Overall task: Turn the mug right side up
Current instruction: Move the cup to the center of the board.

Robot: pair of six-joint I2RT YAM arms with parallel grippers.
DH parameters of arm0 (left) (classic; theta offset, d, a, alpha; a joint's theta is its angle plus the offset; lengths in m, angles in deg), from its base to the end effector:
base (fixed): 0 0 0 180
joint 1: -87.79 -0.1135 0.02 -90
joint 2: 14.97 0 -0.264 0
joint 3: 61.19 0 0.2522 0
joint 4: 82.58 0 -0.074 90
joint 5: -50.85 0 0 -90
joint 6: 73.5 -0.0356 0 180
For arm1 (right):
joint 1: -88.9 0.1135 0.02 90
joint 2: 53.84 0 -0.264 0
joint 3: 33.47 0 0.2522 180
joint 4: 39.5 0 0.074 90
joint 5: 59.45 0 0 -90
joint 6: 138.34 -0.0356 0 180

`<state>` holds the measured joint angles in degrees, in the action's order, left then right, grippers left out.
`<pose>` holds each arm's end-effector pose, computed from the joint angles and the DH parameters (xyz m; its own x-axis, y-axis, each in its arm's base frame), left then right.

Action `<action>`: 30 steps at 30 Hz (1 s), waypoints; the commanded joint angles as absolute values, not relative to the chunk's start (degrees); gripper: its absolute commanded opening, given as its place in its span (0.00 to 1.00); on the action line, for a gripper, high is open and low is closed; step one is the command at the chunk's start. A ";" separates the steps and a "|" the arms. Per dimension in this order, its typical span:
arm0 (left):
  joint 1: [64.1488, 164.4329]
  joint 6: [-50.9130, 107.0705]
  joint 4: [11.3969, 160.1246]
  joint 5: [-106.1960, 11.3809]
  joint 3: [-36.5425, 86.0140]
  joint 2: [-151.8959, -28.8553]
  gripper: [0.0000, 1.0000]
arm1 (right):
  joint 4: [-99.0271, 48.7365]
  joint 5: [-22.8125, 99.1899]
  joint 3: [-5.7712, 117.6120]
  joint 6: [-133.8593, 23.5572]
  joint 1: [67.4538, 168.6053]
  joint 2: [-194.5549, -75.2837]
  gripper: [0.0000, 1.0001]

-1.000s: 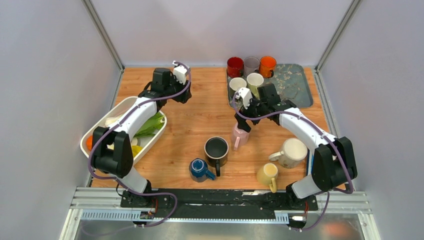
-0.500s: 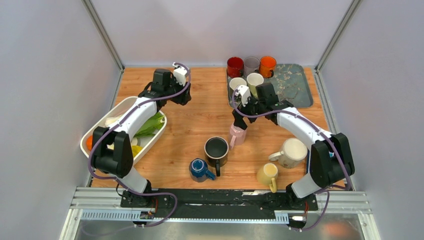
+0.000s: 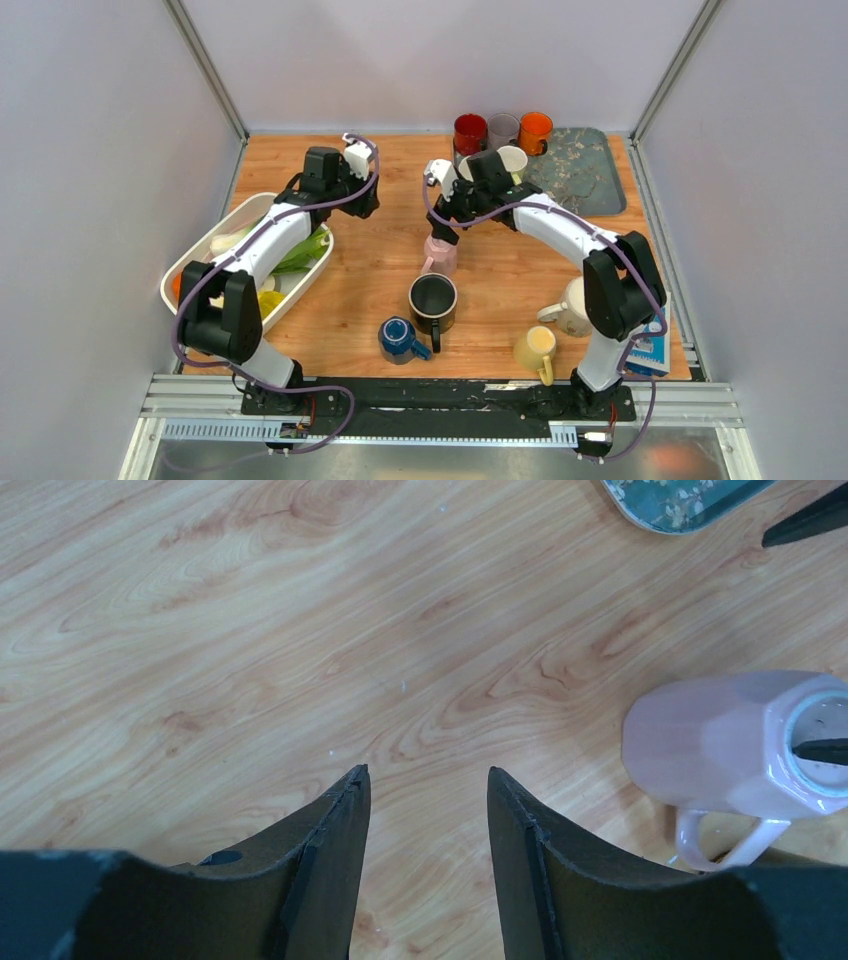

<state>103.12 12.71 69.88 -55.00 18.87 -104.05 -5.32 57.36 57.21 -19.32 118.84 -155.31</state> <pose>0.3367 -0.1024 0.2734 -0.5424 0.2146 -0.8122 0.5029 0.8574 -0.1092 0.3343 0.2111 0.2503 -0.1853 -0.6064 -0.7733 -0.9284 0.3659 -0.0645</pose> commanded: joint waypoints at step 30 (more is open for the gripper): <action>102.97 11.56 74.26 -60.84 12.04 -96.48 0.54 | -1.02 58.62 52.30 -17.19 117.46 -149.70 0.96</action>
<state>103.12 11.88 72.39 -60.31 11.70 -98.76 1.85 55.02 45.67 -15.91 116.65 -144.97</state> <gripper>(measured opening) 0.544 0.972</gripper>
